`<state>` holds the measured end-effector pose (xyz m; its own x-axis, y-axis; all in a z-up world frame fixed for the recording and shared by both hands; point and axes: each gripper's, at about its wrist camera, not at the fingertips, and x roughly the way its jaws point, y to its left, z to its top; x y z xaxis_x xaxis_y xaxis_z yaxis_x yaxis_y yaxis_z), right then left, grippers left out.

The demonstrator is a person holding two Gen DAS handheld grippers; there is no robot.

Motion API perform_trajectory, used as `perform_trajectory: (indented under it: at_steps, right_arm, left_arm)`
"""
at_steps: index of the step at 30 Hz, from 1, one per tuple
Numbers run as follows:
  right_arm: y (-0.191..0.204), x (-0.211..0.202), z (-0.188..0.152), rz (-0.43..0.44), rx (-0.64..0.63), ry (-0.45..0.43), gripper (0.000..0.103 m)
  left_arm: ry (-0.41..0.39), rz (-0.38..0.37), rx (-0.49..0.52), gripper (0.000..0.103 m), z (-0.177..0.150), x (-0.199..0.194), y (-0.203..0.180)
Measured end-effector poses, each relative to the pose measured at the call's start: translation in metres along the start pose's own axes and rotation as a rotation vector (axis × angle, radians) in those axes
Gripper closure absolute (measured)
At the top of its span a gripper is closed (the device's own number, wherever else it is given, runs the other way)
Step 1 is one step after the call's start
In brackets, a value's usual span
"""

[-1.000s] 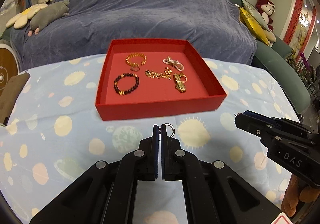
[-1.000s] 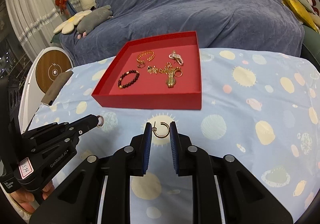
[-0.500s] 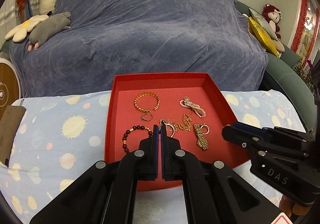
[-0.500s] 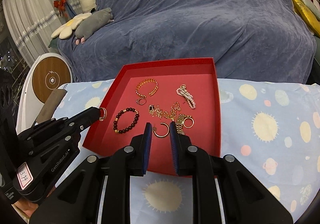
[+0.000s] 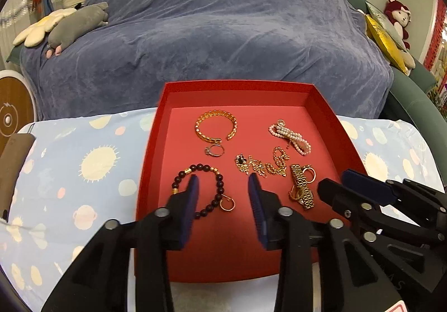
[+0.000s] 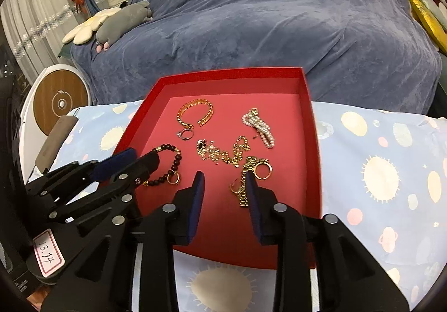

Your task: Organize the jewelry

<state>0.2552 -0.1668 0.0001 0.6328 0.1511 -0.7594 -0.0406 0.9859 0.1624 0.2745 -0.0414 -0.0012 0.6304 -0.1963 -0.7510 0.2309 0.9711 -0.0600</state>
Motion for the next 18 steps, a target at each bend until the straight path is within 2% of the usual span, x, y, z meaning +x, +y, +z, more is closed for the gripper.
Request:
perform_trajectory:
  at_steps: [3,7,11,14,16,18]
  right_arm:
    - [-0.003,-0.015,-0.003,-0.001,0.008,-0.013,0.063]
    - [0.000,-0.037,-0.010,0.001,0.011,-0.027,0.062]
    - [0.009,-0.059,-0.020,0.011,0.016,-0.048,0.059]
    - [0.016,-0.076,-0.034,0.001,0.017,-0.071,0.049]
    - [0.021,-0.087,-0.045,0.006,0.026,-0.084,0.040]
    - [0.026,-0.096,-0.054,0.002,0.032,-0.094,0.036]
  left_arm:
    - [-0.005,-0.011,-0.012,0.059,-0.001,-0.011,0.003]
    - [-0.024,0.013,0.005,0.052,-0.008,-0.033,0.000]
    - [-0.029,0.033,-0.006,0.051,-0.023,-0.055,0.001]
    - [-0.017,0.038,-0.026,0.049,-0.039,-0.068,0.005]
    - [-0.015,0.042,-0.035,0.039,-0.050,-0.077,0.007]
    - [-0.020,0.061,-0.025,0.039,-0.060,-0.087,0.006]
